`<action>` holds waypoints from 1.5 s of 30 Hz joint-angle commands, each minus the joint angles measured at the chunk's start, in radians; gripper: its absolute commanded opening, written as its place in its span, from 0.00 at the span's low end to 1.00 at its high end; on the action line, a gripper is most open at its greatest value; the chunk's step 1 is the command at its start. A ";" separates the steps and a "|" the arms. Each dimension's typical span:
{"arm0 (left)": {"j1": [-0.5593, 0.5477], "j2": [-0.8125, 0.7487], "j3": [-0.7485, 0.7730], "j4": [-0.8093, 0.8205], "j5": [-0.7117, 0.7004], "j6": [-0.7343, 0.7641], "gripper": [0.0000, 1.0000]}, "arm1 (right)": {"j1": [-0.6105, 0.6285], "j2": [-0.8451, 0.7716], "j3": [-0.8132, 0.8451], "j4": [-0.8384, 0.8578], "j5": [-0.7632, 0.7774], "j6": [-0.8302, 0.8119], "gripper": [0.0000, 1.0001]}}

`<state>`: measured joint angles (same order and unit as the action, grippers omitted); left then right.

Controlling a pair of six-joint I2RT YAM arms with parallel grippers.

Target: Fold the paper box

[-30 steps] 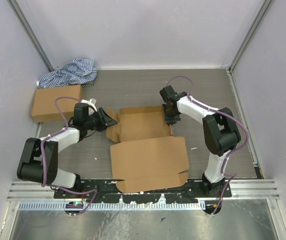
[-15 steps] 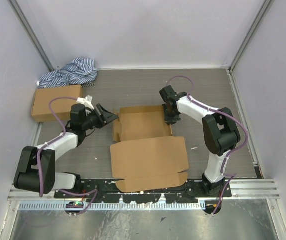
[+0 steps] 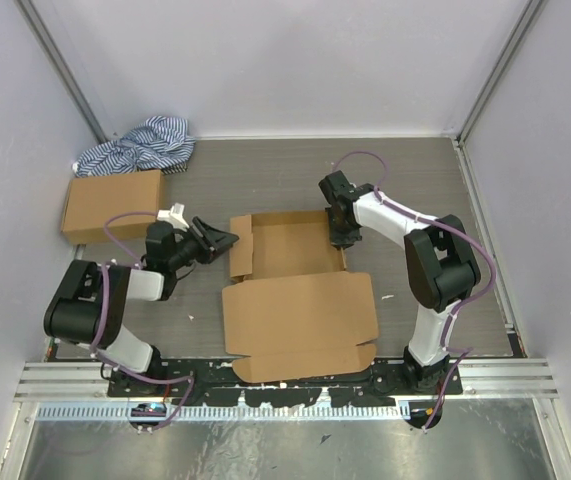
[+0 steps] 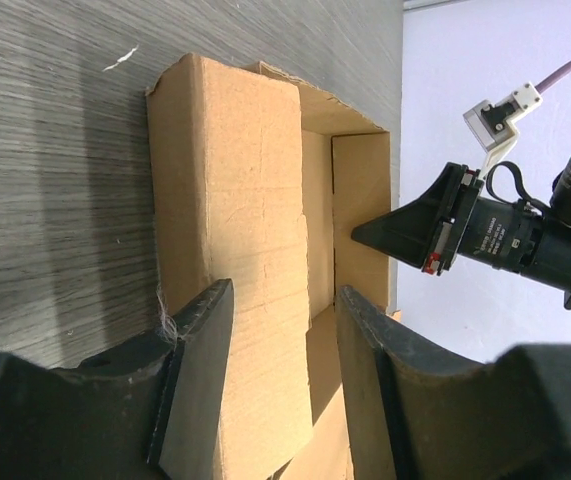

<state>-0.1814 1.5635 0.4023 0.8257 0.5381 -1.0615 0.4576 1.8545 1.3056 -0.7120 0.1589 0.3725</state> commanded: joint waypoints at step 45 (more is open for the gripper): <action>0.093 -0.690 0.213 -1.031 -0.534 0.435 0.54 | -0.234 -0.268 -0.056 0.139 -0.482 -0.028 0.01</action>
<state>-0.1310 0.9298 0.5915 -0.1722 0.0952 -0.6319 0.3031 1.7008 1.2617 -0.6647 -0.1108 0.3504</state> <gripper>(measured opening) 0.534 0.074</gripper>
